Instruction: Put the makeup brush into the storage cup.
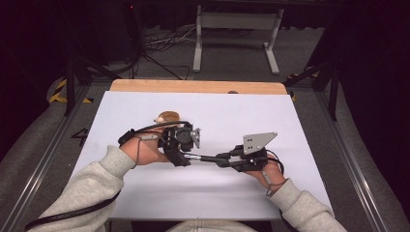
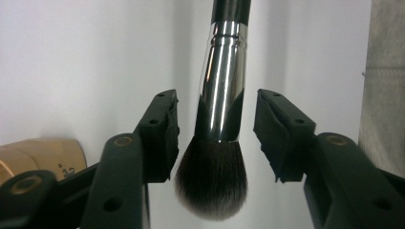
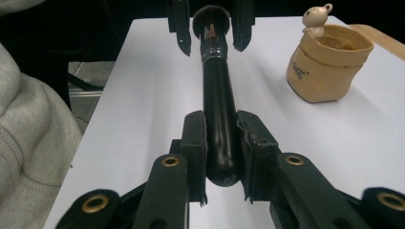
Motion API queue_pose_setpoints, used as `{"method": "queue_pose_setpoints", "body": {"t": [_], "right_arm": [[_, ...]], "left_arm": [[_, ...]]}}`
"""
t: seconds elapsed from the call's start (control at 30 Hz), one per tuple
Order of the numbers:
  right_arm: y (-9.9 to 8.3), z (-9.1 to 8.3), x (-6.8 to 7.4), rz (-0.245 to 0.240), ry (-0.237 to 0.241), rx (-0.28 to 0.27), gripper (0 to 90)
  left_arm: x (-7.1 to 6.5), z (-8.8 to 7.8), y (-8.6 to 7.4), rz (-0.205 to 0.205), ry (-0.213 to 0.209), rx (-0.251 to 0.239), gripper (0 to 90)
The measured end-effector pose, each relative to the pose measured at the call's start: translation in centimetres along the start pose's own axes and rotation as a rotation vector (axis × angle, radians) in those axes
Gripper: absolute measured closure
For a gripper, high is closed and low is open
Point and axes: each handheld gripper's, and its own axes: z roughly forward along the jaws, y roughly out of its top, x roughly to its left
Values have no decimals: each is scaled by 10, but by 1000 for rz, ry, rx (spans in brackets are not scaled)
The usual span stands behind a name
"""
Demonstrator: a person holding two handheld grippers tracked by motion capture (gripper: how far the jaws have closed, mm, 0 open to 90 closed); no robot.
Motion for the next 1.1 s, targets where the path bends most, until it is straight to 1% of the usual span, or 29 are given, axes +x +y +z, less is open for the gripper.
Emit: {"method": "queue_pose_setpoints", "body": {"t": [0.03, 0.07, 0.1, 0.13, 0.17, 0.2, 0.23, 0.27, 0.3, 0.33, 0.37, 0.4, 0.43, 0.53, 0.6, 0.67, 0.73, 0.83, 0.97, 1.0, 1.03, 1.1], "right_arm": [[-1, -2, 0, 0, -5, -13, 749], [-1, -2, 0, 0, -5, -13, 749], [-1, -3, 0, -3, -9, -18, 750], [-1, -4, 0, -1, -8, -23, 749], [-1, -4, 0, -1, -8, -23, 749], [-1, -4, 0, -1, -7, -27, 749], [-2, -5, 0, -1, -8, -33, 749], [-4, -6, 0, 2, -5, -41, 749], [-4, -7, 0, 2, -6, -42, 749], [-5, -7, 0, 4, -8, -44, 749], [-5, -7, 0, 4, -8, -44, 749], [-6, -8, 0, 4, -9, -46, 749], [-6, -9, 0, 5, -7, -51, 749], [-8, -10, 0, 7, -6, -58, 749], [-8, -10, -1, 7, -5, -59, 749], [-9, -11, -1, 7, -5, -61, 749], [-10, -11, -1, 8, -2, -65, 748], [-11, -12, -1, 11, 1, -72, 749], [-12, -12, 0, 14, 4, -77, 749], [-12, -12, 0, 15, 6, -79, 748], [-13, -13, -1, 13, 5, -80, 748], [-13, -13, -1, 16, 8, -82, 748]], "left_arm": [[1, -2, -5, 5, 6, -30, 476], [1, -2, -5, 5, 6, -30, 460], [2, -2, -8, -5, 8, -55, 460], [2, -3, -10, -19, 5, -77, 442], [2, -3, -10, -19, 5, -77, 434], [2, -3, -14, -25, -1, -115, 434], [1, -3, -17, -29, 3, -134, 426], [2, -3, -18, -20, 5, -147, 425], [1, -2, -21, -28, 3, -169, 423], [1, -2, -21, -28, 3, -169, 422], [1, -2, -22, -27, 7, -179, 422], [0, -1, -24, -35, 2, -199, 422], [0, -1, -25, -32, 3, -211, 422], [1, 1, -30, -40, -5, -252, 433], [2, 1, -31, -43, -13, -265, 445], [2, 2, -33, -33, -18, -280, 460], [1, 2, -34, -39, -18, -280, 477], [1, 2, -36, -30, -16, -285, 510], [2, 1, -38, -36, -18, -289, 548], [1, 1, -38, -45, -20, -285, 560], [2, 1, -39, -37, -20, -282, 579], [2, 0, -40, -36, -19, -282, 624]]}}
